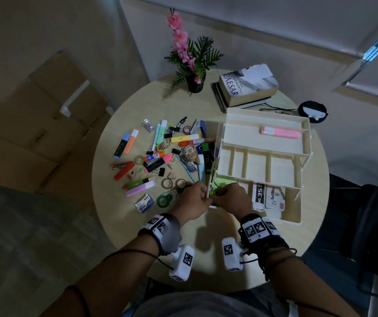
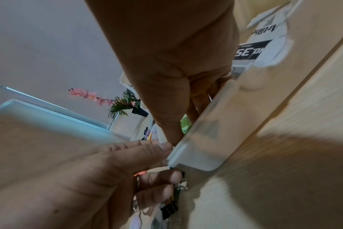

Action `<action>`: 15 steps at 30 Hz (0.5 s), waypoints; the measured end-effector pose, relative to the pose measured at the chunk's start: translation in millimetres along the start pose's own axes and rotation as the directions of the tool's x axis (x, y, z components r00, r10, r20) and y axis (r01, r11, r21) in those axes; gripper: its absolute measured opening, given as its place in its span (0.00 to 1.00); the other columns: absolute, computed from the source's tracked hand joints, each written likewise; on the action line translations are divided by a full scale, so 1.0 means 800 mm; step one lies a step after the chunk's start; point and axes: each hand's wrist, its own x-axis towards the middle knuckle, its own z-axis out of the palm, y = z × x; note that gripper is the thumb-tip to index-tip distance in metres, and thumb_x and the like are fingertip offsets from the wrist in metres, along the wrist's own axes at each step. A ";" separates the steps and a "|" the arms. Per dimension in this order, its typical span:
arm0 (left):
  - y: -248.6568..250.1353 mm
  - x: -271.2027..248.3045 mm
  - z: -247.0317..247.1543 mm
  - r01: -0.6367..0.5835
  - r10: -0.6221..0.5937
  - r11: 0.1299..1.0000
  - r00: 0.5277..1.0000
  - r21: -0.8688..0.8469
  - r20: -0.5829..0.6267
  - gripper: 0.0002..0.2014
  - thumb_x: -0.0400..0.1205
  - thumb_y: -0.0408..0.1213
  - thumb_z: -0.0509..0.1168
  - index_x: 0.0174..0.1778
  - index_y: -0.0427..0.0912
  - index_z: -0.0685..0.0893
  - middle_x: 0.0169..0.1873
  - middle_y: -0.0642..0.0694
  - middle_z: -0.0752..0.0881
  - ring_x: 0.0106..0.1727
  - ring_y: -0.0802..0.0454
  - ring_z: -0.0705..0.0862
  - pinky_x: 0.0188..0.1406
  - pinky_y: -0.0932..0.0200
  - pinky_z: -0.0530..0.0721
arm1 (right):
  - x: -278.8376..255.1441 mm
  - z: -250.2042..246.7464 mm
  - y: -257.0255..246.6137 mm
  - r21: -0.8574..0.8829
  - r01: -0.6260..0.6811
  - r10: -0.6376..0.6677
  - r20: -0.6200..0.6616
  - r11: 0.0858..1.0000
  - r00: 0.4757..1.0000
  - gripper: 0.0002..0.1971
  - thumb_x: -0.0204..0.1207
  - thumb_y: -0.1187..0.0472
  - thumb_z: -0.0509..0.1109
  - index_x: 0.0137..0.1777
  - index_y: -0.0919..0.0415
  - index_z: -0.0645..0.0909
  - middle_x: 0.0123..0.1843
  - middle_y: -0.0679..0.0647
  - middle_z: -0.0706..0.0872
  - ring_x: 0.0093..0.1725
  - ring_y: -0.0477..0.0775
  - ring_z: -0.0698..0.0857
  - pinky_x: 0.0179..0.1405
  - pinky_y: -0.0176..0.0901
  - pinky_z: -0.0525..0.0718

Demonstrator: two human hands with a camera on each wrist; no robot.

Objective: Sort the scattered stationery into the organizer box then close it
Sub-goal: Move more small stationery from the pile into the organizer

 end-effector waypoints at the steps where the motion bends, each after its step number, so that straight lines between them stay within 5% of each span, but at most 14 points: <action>1: 0.001 0.000 0.000 -0.001 0.001 1.000 1.000 0.000 0.001 0.15 0.83 0.40 0.75 0.62 0.42 0.80 0.51 0.44 0.86 0.53 0.44 0.86 0.56 0.49 0.86 | 0.001 0.002 0.001 -0.024 0.001 -0.001 0.001 1.000 1.000 0.17 0.66 0.43 0.83 0.41 0.57 0.91 0.38 0.55 0.91 0.41 0.57 0.90 0.33 0.43 0.80; 4: 0.003 0.001 0.000 -0.011 0.011 1.000 1.000 0.028 -0.012 0.12 0.83 0.39 0.75 0.57 0.45 0.80 0.46 0.47 0.85 0.50 0.44 0.86 0.53 0.48 0.86 | -0.004 0.004 -0.002 -0.093 -0.002 0.000 -0.019 0.996 1.000 0.21 0.64 0.40 0.83 0.47 0.56 0.90 0.41 0.54 0.90 0.44 0.57 0.91 0.36 0.42 0.79; 7: 0.006 0.000 0.001 -0.019 0.021 0.999 0.999 0.049 -0.030 0.12 0.82 0.39 0.74 0.58 0.42 0.81 0.47 0.44 0.87 0.50 0.42 0.87 0.53 0.44 0.88 | -0.009 -0.001 -0.004 -0.076 -0.008 0.005 -0.039 0.997 0.999 0.21 0.66 0.43 0.85 0.35 0.58 0.80 0.32 0.51 0.82 0.37 0.56 0.85 0.32 0.42 0.75; 10: 0.009 0.000 0.001 -0.012 0.013 0.999 1.000 0.053 -0.027 0.14 0.82 0.39 0.75 0.59 0.41 0.82 0.48 0.41 0.87 0.51 0.40 0.87 0.54 0.41 0.88 | -0.010 -0.005 0.003 -0.017 0.001 -0.002 -0.054 1.000 0.999 0.24 0.64 0.43 0.87 0.29 0.59 0.80 0.26 0.50 0.79 0.30 0.54 0.81 0.24 0.39 0.68; 15: 0.008 -0.001 0.002 -0.006 0.007 0.999 0.999 0.050 -0.034 0.13 0.81 0.39 0.75 0.57 0.41 0.82 0.47 0.39 0.88 0.50 0.37 0.87 0.52 0.41 0.88 | -0.011 -0.017 0.016 0.171 0.048 -0.039 -0.052 0.984 0.998 0.15 0.67 0.58 0.86 0.27 0.59 0.84 0.23 0.49 0.83 0.26 0.49 0.80 0.27 0.39 0.75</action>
